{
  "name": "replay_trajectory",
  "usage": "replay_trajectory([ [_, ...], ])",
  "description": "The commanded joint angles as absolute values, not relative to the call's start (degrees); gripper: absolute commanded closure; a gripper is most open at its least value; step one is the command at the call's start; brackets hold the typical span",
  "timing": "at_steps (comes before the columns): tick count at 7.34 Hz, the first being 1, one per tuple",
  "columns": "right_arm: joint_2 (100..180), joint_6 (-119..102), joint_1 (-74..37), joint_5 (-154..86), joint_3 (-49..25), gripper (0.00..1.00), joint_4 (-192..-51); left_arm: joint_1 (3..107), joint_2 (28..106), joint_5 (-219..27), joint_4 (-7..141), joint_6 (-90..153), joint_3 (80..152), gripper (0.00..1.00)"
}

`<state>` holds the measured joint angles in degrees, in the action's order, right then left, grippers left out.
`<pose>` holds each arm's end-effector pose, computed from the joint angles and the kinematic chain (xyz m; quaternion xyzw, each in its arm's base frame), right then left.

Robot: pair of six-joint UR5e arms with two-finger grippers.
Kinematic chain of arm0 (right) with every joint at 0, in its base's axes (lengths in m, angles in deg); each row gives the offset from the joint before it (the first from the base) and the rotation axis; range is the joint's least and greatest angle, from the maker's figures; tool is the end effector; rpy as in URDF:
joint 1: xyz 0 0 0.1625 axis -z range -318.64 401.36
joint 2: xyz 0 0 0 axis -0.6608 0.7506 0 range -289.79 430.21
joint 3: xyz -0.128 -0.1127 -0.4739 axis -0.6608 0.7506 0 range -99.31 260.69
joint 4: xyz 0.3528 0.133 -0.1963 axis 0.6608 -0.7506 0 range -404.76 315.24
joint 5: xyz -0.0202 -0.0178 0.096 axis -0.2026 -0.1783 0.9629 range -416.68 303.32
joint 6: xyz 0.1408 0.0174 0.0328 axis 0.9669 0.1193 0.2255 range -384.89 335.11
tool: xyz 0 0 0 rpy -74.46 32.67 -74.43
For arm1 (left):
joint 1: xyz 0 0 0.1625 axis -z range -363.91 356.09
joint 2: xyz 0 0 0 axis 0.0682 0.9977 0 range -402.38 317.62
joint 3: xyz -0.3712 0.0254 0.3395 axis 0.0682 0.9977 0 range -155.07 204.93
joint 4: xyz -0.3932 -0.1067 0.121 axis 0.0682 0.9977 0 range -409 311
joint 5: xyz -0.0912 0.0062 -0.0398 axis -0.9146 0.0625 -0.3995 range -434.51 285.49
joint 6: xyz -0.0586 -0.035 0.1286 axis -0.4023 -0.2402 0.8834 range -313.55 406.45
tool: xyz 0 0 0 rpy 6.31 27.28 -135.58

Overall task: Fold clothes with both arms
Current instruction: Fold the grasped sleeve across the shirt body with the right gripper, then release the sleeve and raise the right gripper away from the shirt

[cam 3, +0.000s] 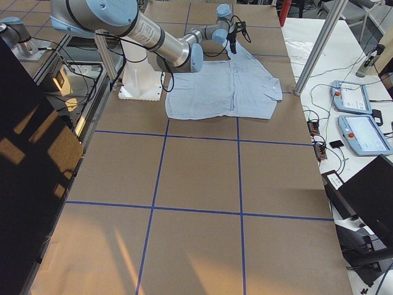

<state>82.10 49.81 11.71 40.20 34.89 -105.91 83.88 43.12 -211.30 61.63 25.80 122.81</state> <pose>-0.8135 -0.5964 0.0187 0.1514 -0.4998 0.0755 0.8494 -0.0080 -0.4957 0.6913 0.1101 0.4186 -0.0623 0.8993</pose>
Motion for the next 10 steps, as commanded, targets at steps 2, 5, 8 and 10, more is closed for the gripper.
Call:
replay_trajectory([
  [2,92.8,41.9,7.2,45.9,12.5,0.01,-128.4,77.2,36.8,-203.4,80.9,5.0,121.9,0.00],
  [5,111.9,30.3,-0.1,54.1,-13.8,0.01,-139.3,61.4,34.4,-190.5,92.0,-19.2,121.8,0.00],
  [8,120.4,25.0,-4.7,59.4,-21.0,0.01,-139.3,53.1,33.7,-182.5,93.5,-27.6,119.9,0.09],
  [10,120.4,25.0,-4.6,59.3,-21.0,0.01,-139.3,51.3,35.0,-181.3,93.9,-28.4,117.1,0.21],
])
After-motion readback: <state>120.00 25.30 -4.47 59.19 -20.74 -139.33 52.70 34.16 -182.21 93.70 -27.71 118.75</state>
